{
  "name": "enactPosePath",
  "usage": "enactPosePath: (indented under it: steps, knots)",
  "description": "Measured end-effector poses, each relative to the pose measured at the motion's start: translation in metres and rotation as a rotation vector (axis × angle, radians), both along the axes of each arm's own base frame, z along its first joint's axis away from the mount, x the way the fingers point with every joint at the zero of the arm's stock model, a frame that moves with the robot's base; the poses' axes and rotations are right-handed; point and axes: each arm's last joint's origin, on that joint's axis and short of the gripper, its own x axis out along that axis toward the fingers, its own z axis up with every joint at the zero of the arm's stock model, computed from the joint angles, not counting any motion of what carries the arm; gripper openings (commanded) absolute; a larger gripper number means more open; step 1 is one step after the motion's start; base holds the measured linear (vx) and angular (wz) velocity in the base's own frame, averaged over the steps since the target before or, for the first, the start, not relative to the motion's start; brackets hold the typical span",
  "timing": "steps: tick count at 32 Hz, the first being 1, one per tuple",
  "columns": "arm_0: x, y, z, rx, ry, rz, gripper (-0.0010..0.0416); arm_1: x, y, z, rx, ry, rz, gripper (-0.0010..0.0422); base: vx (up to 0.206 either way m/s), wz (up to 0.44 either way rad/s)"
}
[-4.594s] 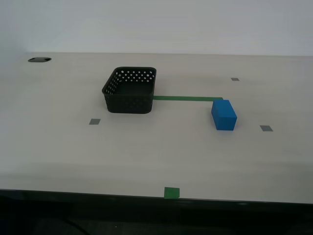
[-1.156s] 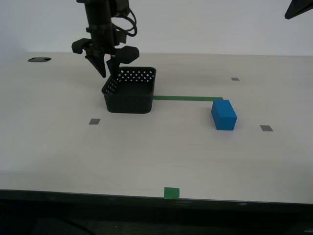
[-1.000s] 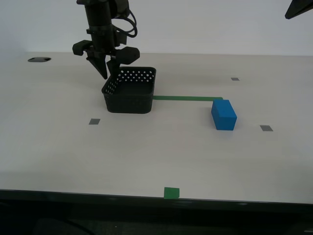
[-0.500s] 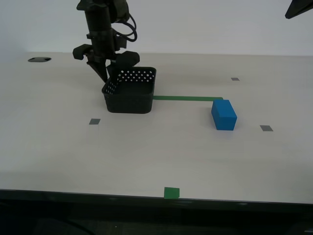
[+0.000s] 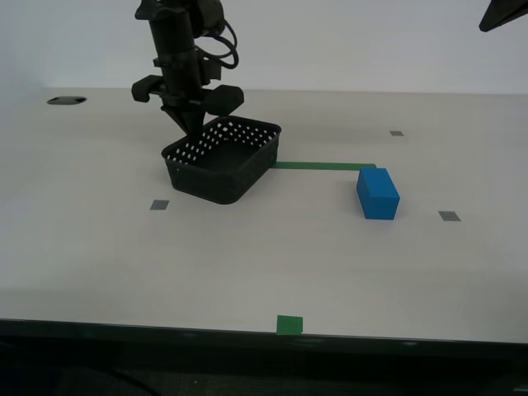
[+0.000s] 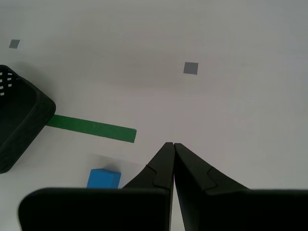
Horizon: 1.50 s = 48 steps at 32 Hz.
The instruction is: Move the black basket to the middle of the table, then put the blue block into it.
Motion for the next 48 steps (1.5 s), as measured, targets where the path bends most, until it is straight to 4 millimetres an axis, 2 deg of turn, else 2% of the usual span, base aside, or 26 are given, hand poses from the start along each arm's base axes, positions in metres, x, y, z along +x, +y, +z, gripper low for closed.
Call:
enactPosePath:
  steps: [6, 12, 16, 21, 27, 30, 32, 36, 39, 41, 42, 45, 48]
  knots:
    - [0.0, 0.0, 0.0, 0.0, 0.0, 0.0, 0.0002, -0.002, -0.011, 0.001, -0.012, -0.033, -0.015, -0.0002, 0.0, 0.0]
    - [0.0, 0.0, 0.0, 0.0, 0.0, 0.001, 0.0002, -0.012, -0.045, 0.006, -0.043, -0.08, -0.091, -0.0002, 0.0, 0.0]
    - [0.0, 0.0, 0.0, 0.0, 0.0, 0.002, 0.0002, -0.009, -0.058, 0.018, -0.1, -0.118, -0.104, -0.0002, 0.0, 0.0]
    - [0.0, 0.001, 0.0, 0.0, 0.0, 0.005, 0.0002, -0.005, -0.065, 0.029, -0.125, -0.154, -0.099, -0.0002, 0.0, 0.0]
    - [0.0, 0.002, 0.0, 0.0, 0.0, 0.007, 0.0002, -0.004, -0.071, 0.033, -0.175, -0.169, -0.105, -0.0002, 0.0, 0.0]
    - [0.0, 0.002, 0.0, 0.0, 0.0, 0.006, 0.0002, 0.001, -0.081, 0.021, -0.172, -0.123, -0.115, -0.0002, 0.0, 0.0]
    - [0.0, 0.002, 0.0, 0.0, 0.002, 0.006, 0.0002, 0.011, -0.097, -0.003, -0.118, -0.026, -0.141, -0.0002, 0.0, 0.0]
    - [-0.004, 0.002, -0.003, -0.002, 0.046, 0.007, 0.0002, 0.026, -0.114, -0.001, -0.104, -0.041, -0.147, -0.0002, 0.0, 0.0]
    - [-0.005, 0.002, -0.003, -0.002, 0.054, 0.007, 0.0002, 0.034, -0.12, 0.016, -0.139, -0.114, -0.147, -0.0002, 0.0, 0.0]
    - [-0.004, 0.002, -0.002, -0.002, 0.047, 0.007, 0.0002, 0.036, -0.122, 0.02, -0.158, -0.14, -0.149, -0.0002, 0.0, 0.0]
    - [-0.004, 0.002, -0.002, -0.002, 0.044, 0.008, 0.0002, 0.036, -0.122, 0.02, -0.158, -0.139, -0.15, -0.0002, 0.0, 0.0]
    - [-0.003, 0.002, -0.001, -0.002, 0.03, 0.008, 0.0002, 0.034, -0.124, 0.004, -0.146, -0.101, -0.155, -0.0002, 0.0, 0.0]
    - [-0.003, 0.002, -0.001, -0.002, 0.03, 0.008, 0.0002, 0.03, -0.126, 0.003, -0.143, -0.094, -0.161, -0.0001, 0.0, 0.0]
